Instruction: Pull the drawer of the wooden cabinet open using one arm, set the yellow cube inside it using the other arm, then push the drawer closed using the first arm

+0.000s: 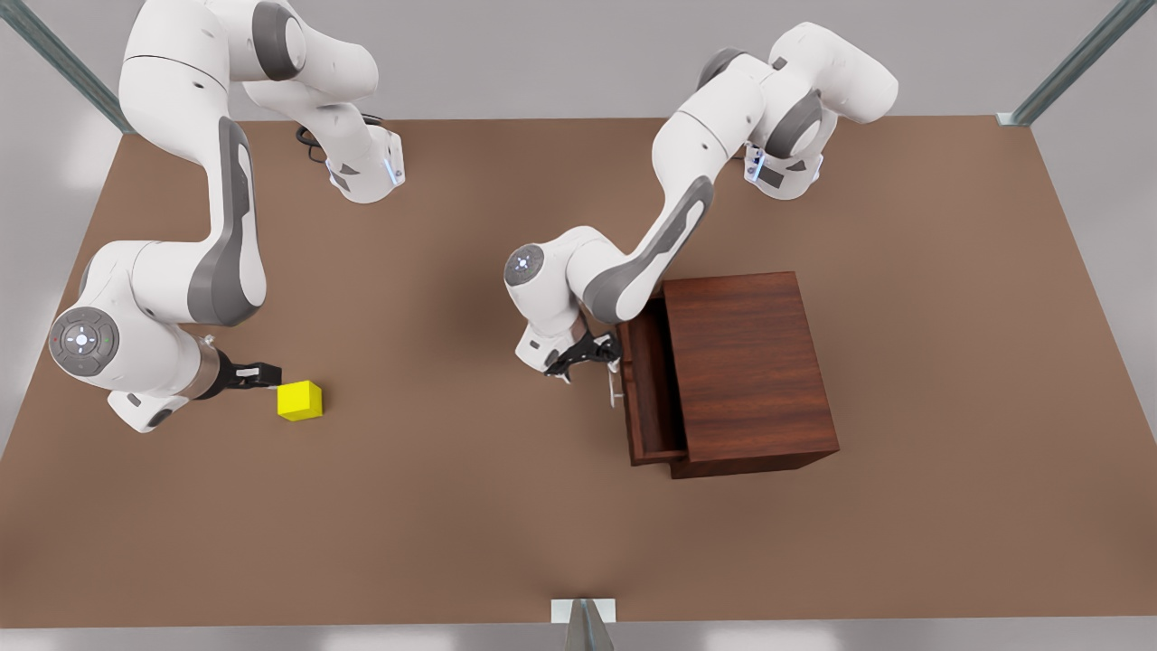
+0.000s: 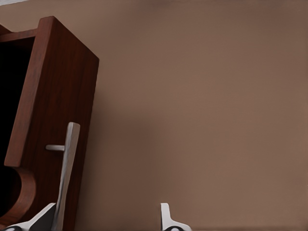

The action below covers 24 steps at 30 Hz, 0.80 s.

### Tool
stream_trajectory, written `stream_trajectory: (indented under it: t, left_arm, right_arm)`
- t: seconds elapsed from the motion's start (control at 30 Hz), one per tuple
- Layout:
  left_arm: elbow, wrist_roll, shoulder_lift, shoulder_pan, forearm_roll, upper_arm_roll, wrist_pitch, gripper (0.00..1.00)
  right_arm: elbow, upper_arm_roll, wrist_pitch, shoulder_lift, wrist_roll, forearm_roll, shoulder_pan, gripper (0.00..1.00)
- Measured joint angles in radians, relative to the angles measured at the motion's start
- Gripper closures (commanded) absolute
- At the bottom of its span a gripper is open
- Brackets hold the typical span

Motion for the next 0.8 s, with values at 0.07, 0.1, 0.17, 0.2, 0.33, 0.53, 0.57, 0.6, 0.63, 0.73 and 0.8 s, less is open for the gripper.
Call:
stream_trajectory:
  t: [0.07, 0.1, 0.17, 0.2, 0.33, 0.53, 0.57, 0.6, 0.63, 0.73, 0.8]
  left_arm:
    - [0.0, -0.003, 0.004, -0.001, 0.0, 0.0, 0.022, 0.0]
    - [0.001, -0.004, 0.004, -0.002, -0.001, 0.0, 0.031, 0.0]
    - [0.001, -0.006, 0.005, -0.005, -0.001, 0.0, 0.046, 0.0]
    - [0.001, -0.007, 0.005, -0.008, -0.001, 0.0, 0.052, 0.0]
    - [0.003, -0.015, 0.004, -0.025, 0.002, 0.003, 0.067, 0.0]
    - [0.013, -0.032, 0.003, -0.041, 0.011, 0.009, 0.08, 0.0]
    - [0.014, -0.034, 0.003, -0.042, 0.012, 0.009, 0.081, 0.0]
    - [0.014, -0.036, 0.002, -0.043, 0.012, 0.009, 0.081, 0.0]
    - [0.015, -0.041, -0.006, -0.051, 0.018, 0.013, 0.068, 0.0]
    - [0.071, -0.059, -0.275, -0.146, -0.021, -0.005, -0.159, 0.0]
    - [0.08, -0.046, -0.439, -0.117, -0.069, -0.011, -0.311, 0.0]
  right_arm:
    - [0.0, 0.0, 0.0, 0.0, 0.001, 0.0, 0.0, 0.0]
    - [0.0, 0.0, 0.0, 0.0, 0.001, 0.0, 0.0, 0.0]
    - [0.0, 0.0, 0.0, 0.0, 0.001, 0.0, 0.0, 0.0]
    - [0.0, 0.0, 0.0, 0.0, 0.001, 0.0, 0.0, 0.0]
    - [0.001, 0.0, 0.0, 0.0, 0.002, 0.0, 0.0, 0.0]
    - [0.001, 0.0, 0.0, 0.001, 0.003, 0.0, 0.0, 0.0]
    - [0.001, 0.001, 0.0, 0.0, 0.003, 0.0, 0.0, 0.0]
    - [0.001, 0.001, 0.0, 0.001, 0.003, 0.0, 0.0, 0.0]
    - [0.001, 0.0, 0.0, 0.0, 0.003, 0.0, 0.0, 0.0]
    - [0.0, 0.0, 0.0, 0.001, 0.004, 0.0, 0.0, 0.0]
    - [0.0, 0.001, 0.0, 0.001, 0.004, 0.0, 0.0, 0.0]
